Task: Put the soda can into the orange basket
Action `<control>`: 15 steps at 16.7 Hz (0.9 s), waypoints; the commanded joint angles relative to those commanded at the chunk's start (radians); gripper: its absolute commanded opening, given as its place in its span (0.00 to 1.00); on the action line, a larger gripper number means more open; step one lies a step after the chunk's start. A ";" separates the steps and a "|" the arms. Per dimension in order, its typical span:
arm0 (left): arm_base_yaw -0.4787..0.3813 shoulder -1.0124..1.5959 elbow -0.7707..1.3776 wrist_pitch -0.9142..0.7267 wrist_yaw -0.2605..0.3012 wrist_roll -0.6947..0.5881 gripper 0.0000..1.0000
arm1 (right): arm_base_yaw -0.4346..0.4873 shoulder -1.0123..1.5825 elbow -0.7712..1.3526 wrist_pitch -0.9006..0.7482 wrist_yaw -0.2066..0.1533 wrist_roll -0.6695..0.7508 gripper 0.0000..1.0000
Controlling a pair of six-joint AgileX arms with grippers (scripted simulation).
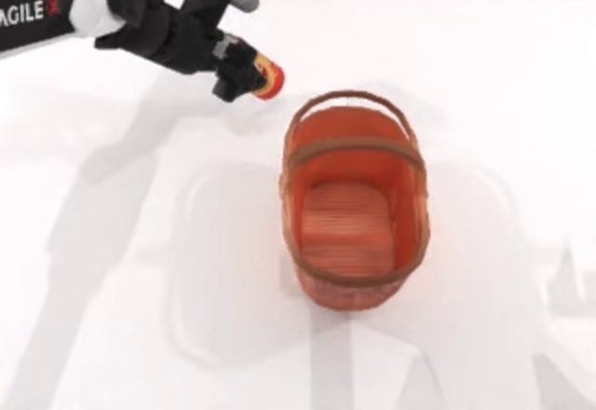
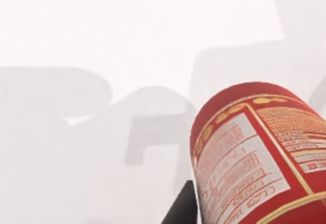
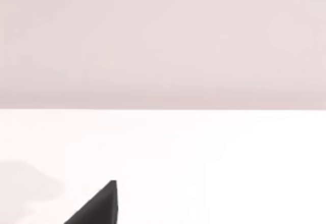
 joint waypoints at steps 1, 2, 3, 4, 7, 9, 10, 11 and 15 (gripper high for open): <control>-0.006 -0.016 -0.037 0.103 0.066 -0.030 0.00 | 0.000 0.000 0.000 0.000 0.000 0.000 1.00; -0.012 -0.033 -0.076 0.209 0.132 -0.061 0.00 | 0.000 0.000 0.000 0.000 0.000 0.000 1.00; -0.018 -0.051 -0.116 0.315 0.198 -0.093 0.00 | 0.000 0.000 0.000 0.000 0.000 0.000 1.00; -0.024 -0.070 -0.157 0.421 0.264 -0.124 0.00 | 0.000 0.000 0.000 0.000 0.000 0.000 1.00; -0.041 -0.132 -0.273 0.720 0.451 -0.212 0.00 | 0.000 0.000 0.000 0.000 0.000 0.000 1.00; -0.051 -0.174 -0.340 0.887 0.561 -0.261 0.00 | 0.000 0.000 0.000 0.000 0.000 0.000 1.00; -0.055 -0.194 -0.369 0.956 0.609 -0.282 0.00 | 0.000 0.000 0.000 0.000 0.000 0.000 1.00; -0.059 -0.212 -0.394 1.014 0.651 -0.301 0.00 | 0.000 0.000 0.000 0.000 0.000 0.000 1.00; -0.067 -0.260 -0.454 1.142 0.752 -0.343 0.00 | 0.000 0.000 0.000 0.000 0.000 0.000 1.00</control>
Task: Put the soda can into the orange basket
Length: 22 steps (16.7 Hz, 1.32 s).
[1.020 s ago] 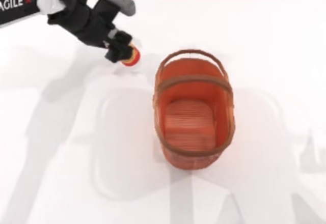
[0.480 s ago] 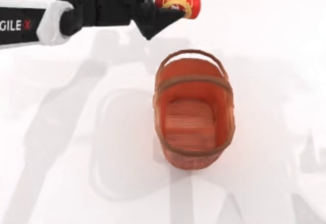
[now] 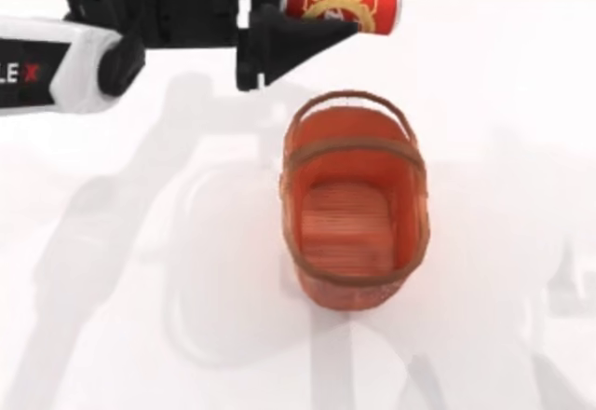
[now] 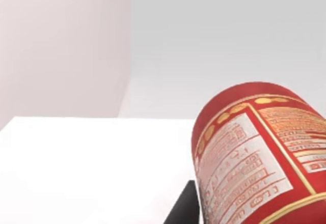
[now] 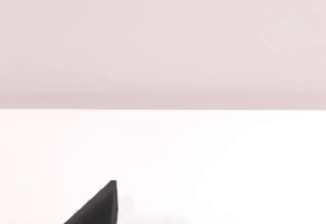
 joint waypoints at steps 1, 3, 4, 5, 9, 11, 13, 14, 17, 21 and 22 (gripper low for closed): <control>0.000 -0.002 -0.003 0.006 0.005 -0.002 0.00 | 0.000 0.000 0.000 0.000 0.000 0.000 1.00; 0.000 -0.002 -0.003 0.006 0.005 -0.002 0.00 | 0.000 0.000 0.000 0.000 0.000 0.000 1.00; 0.000 -0.002 -0.003 0.006 0.005 -0.002 0.00 | 0.000 0.000 0.000 0.000 0.000 0.000 1.00; 0.005 0.002 0.001 0.004 0.003 0.000 0.00 | 0.000 0.000 0.000 0.000 0.000 0.000 1.00; 0.011 0.059 -0.020 0.077 0.005 -0.001 0.00 | 0.000 0.000 0.000 0.000 0.000 0.000 1.00; 0.017 0.117 -0.046 0.169 0.005 -0.002 0.00 | 0.000 0.000 0.000 0.000 0.000 0.000 1.00; 0.021 0.177 -0.074 0.266 0.007 -0.004 0.00 | 0.000 0.000 0.000 0.000 0.000 0.000 1.00; 0.023 0.202 -0.087 0.304 0.007 -0.005 0.00 | 0.000 0.000 0.000 0.000 0.000 0.000 1.00; 0.026 0.237 -0.107 0.352 0.007 -0.005 0.00 | 0.000 0.000 0.000 0.000 0.000 0.000 1.00; 0.026 0.237 -0.107 0.352 0.007 -0.005 0.08 | 0.000 0.000 0.000 0.000 0.000 0.000 1.00; 0.026 0.237 -0.107 0.352 0.007 -0.005 0.15 | 0.000 0.000 0.000 0.000 0.000 0.000 1.00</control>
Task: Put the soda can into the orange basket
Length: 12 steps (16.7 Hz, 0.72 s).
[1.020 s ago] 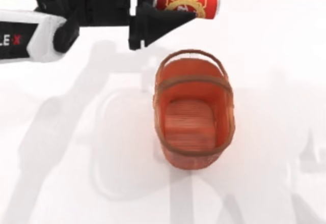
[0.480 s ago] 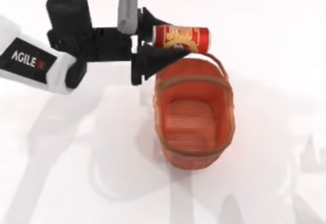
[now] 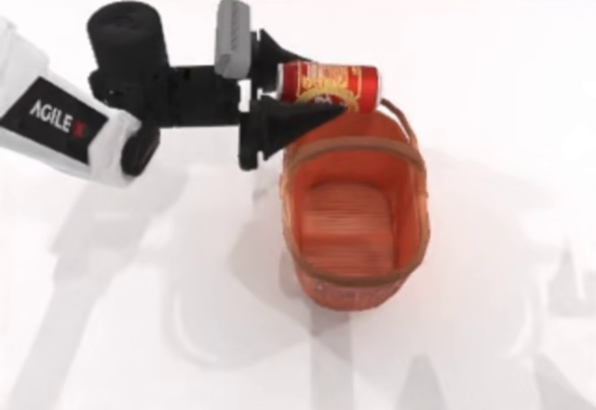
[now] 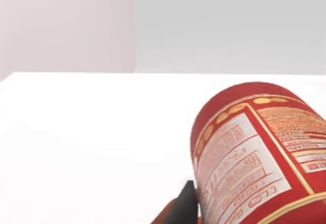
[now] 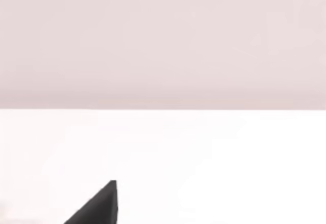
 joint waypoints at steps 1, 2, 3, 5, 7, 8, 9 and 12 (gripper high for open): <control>0.000 0.000 0.000 0.000 0.000 0.000 0.23 | 0.000 0.000 0.000 0.000 0.000 0.000 1.00; 0.000 0.000 0.000 0.000 0.000 0.000 0.30 | 0.000 0.000 0.000 0.000 0.000 0.000 1.00; 0.000 0.000 0.000 0.000 0.000 0.000 0.38 | 0.000 0.000 0.000 0.000 0.000 0.000 1.00; 0.000 0.000 0.000 0.000 0.000 0.000 0.53 | 0.000 0.000 0.000 0.000 0.000 0.000 1.00; 0.000 0.000 0.000 0.000 0.000 0.000 0.68 | 0.000 0.000 0.000 0.000 0.000 0.000 1.00; 0.000 0.000 0.000 0.000 0.000 0.000 0.75 | 0.000 0.000 0.000 0.000 0.000 0.000 1.00; 0.000 0.000 0.000 0.000 0.000 0.000 0.83 | 0.000 0.000 0.000 0.000 0.000 0.000 1.00; 0.000 0.000 0.000 0.000 0.000 0.000 1.00 | 0.000 0.000 0.000 0.000 0.000 0.000 1.00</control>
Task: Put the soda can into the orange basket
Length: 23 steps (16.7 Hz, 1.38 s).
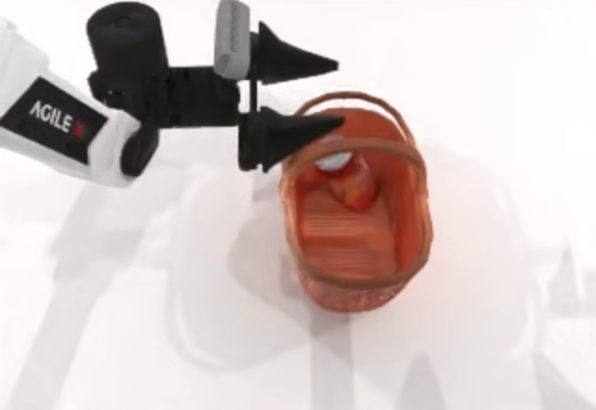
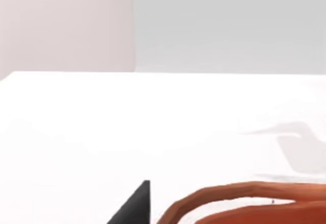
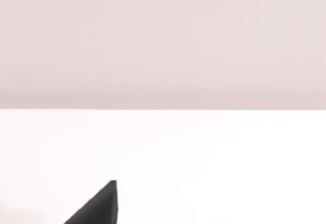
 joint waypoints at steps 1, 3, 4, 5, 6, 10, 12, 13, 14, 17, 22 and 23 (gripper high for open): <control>0.000 0.000 0.000 0.000 0.000 0.000 1.00 | 0.000 0.000 0.000 0.000 0.000 0.000 1.00; 0.000 0.000 0.000 0.000 0.000 0.000 1.00 | 0.000 0.000 0.000 0.000 0.000 0.000 1.00; 0.000 0.000 0.000 0.000 0.000 0.000 1.00 | 0.000 0.000 0.000 0.000 0.000 0.000 1.00; 0.000 0.000 0.000 0.000 0.000 0.000 1.00 | 0.000 0.000 0.000 0.000 0.000 0.000 1.00; 0.000 0.000 0.000 0.000 0.000 0.000 1.00 | 0.000 0.000 0.000 0.000 0.000 0.000 1.00; -0.002 -0.010 -0.003 -0.004 -0.006 -0.002 1.00 | 0.005 0.010 0.010 -0.009 -0.001 -0.006 1.00; 0.006 -0.056 -0.020 -0.024 -0.034 -0.011 1.00 | 0.026 0.061 0.061 -0.053 -0.003 -0.034 1.00; 0.013 -0.092 -0.034 -0.041 -0.057 -0.018 1.00 | 0.042 0.102 0.102 -0.088 -0.004 -0.056 1.00; 0.021 -0.137 -0.053 -0.062 -0.085 -0.026 1.00 | 0.061 0.153 0.153 -0.130 -0.004 -0.082 1.00; 0.058 -0.324 -0.139 -0.154 -0.201 -0.054 1.00 | 0.129 0.363 0.363 -0.289 -0.004 -0.181 1.00; 0.138 -0.754 -0.376 -0.389 -0.461 -0.100 1.00 | 0.274 0.874 0.875 -0.649 -0.003 -0.398 1.00; 0.155 -0.852 -0.433 -0.444 -0.519 -0.107 1.00 | 0.306 0.988 0.990 -0.728 -0.003 -0.445 1.00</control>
